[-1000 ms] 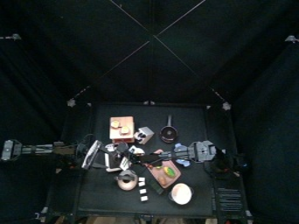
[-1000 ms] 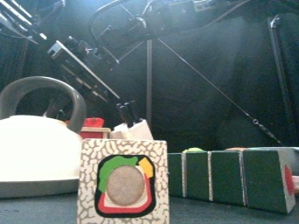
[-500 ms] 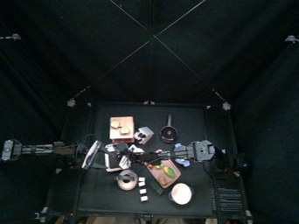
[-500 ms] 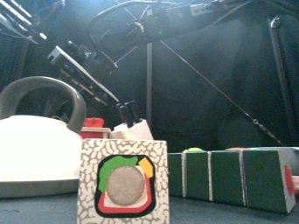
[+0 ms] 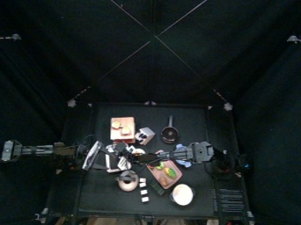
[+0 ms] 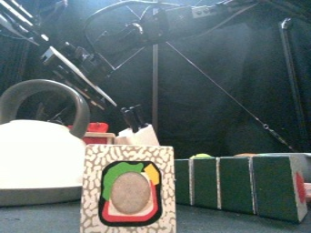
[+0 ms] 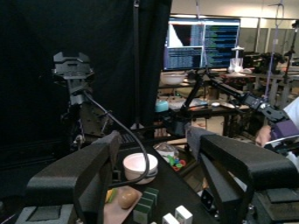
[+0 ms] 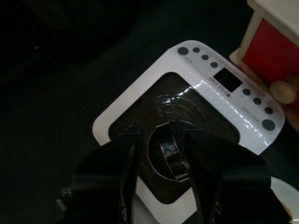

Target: Put cookie cutter on stove

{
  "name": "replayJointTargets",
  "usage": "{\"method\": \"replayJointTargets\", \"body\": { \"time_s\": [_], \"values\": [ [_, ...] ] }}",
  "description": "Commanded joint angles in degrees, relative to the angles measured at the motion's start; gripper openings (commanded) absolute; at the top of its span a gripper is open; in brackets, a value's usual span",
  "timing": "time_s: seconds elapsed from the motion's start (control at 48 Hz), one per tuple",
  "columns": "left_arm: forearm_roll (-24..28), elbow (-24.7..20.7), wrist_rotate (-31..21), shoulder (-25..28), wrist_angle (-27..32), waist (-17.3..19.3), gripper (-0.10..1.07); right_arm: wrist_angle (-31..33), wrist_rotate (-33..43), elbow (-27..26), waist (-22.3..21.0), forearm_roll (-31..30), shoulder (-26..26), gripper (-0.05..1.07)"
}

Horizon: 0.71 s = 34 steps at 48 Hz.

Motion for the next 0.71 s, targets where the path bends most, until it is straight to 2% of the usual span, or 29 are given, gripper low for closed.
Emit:
{"method": "replayJointTargets", "body": {
  "time_s": [0.0,0.5,0.688],
  "values": [
    [-0.1,-0.9,0.1,0.1,-0.4,-0.1,0.96,-0.3,0.0,-2.3,0.0,0.1,-1.5,0.74],
    [0.0,-0.8,0.1,0.1,-0.4,-0.2,0.96,-0.1,-0.1,-6.7,0.2,0.9,1.3,0.74],
    [-0.1,-0.8,0.1,0.1,-0.4,-0.1,0.96,1.6,-0.2,-6.6,0.1,0.3,1.3,0.74]
  ]
}}
